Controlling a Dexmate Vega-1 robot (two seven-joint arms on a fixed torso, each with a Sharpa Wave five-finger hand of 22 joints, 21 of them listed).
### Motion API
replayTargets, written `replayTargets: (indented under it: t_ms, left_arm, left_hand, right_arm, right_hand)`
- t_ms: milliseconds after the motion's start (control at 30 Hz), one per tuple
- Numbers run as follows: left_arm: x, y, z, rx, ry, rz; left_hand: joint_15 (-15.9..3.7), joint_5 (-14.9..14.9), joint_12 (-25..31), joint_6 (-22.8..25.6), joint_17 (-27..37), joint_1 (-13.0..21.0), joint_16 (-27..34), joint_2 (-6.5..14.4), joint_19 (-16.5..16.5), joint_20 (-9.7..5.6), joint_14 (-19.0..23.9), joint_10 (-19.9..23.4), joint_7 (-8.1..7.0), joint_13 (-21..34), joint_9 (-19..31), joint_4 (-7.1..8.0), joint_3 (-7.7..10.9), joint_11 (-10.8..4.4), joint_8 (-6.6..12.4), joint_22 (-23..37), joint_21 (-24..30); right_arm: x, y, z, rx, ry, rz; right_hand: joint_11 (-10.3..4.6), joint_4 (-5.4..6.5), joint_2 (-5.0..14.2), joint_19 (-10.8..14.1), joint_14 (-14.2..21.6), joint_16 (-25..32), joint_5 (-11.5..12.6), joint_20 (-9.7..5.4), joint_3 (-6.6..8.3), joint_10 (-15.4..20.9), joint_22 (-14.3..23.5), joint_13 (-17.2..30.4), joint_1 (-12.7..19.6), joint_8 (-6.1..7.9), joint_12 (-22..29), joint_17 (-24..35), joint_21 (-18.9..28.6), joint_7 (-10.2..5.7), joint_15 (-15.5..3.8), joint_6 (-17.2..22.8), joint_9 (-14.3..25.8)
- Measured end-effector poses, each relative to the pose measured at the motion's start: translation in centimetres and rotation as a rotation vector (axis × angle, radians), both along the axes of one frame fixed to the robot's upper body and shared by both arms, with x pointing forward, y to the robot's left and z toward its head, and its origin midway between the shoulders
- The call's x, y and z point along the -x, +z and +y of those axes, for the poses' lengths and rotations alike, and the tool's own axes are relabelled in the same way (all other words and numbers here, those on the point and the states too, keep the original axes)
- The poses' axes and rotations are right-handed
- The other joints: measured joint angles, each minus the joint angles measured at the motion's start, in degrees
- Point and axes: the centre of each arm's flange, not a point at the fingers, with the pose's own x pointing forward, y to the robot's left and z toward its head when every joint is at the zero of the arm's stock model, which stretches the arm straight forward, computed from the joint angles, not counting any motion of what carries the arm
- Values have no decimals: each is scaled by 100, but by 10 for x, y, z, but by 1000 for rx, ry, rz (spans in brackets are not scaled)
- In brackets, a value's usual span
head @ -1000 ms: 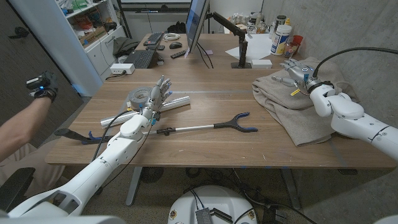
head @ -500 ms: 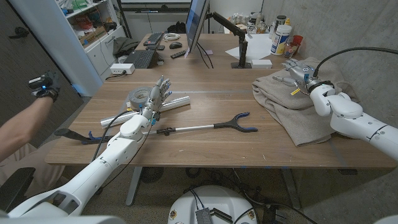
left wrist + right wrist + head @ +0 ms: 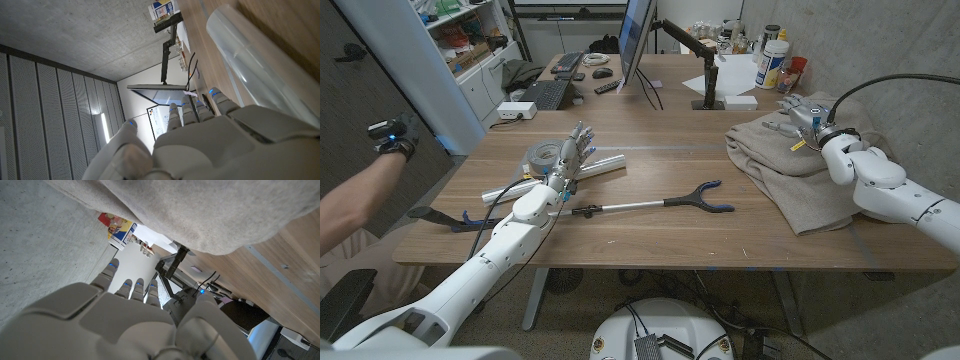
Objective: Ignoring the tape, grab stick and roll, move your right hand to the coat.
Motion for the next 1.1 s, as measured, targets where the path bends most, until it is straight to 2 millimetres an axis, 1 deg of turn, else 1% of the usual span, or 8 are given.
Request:
replayTargets:
  t_ms: [533,633,667,900,933,1100]
  left_arm:
    - [1,0,1,1,1,0]
    - [1,0,1,1,1,-1]
    - [1,0,1,1,1,-1]
    - [1,0,1,-1,1,-1]
    - [1,0,1,-2,1,-1]
    - [1,0,1,-3,1,-1]
  left_hand:
    - [0,0,0,0,0,0,0,0,0,0,0,0,0,0,0,0,0,0,0,0,0]
    - [0,0,0,0,0,0,0,0,0,0,0,0,0,0,0,-18,-17,0,0,0,0]
    - [0,0,0,0,0,0,0,0,0,0,0,0,0,0,0,-18,-18,0,0,0,0]
    - [0,0,0,0,0,0,0,0,0,0,0,0,0,0,0,-17,-17,0,0,-13,0]
    - [0,0,0,0,0,0,0,0,0,0,0,0,0,0,0,-17,-17,0,0,-13,0]
    - [0,0,0,0,0,0,0,0,0,0,0,0,0,0,0,-17,-17,0,0,-13,0]
  right_arm:
    - [-4,3,-6,-3,-24,48]
    - [-4,3,-7,-4,-26,53]
    - [-4,3,-7,-5,-27,56]
    - [-6,5,-13,-15,-44,60]
    - [-7,5,-14,-20,-47,61]
    - [-8,5,-16,-33,-53,63]
  right_hand:
    - [0,-13,0,0,0,0,0,0,13,0,0,-1,0,0,0,0,0,-2,0,-2,0]
    - [0,-13,0,24,0,0,0,-19,13,0,0,-1,0,0,0,0,0,-32,0,-32,0]
    - [0,-13,0,43,0,0,0,0,13,0,0,-1,0,0,0,0,0,-32,0,-32,0]
    - [0,-13,0,43,0,0,0,0,13,0,0,-1,0,0,0,0,0,-31,0,-32,30]
    - [0,-12,0,65,0,0,0,22,13,0,0,-1,0,0,0,0,0,-32,0,-32,30]
    - [0,-12,0,74,0,0,0,31,13,0,0,-1,0,0,0,1,0,-31,0,-32,30]
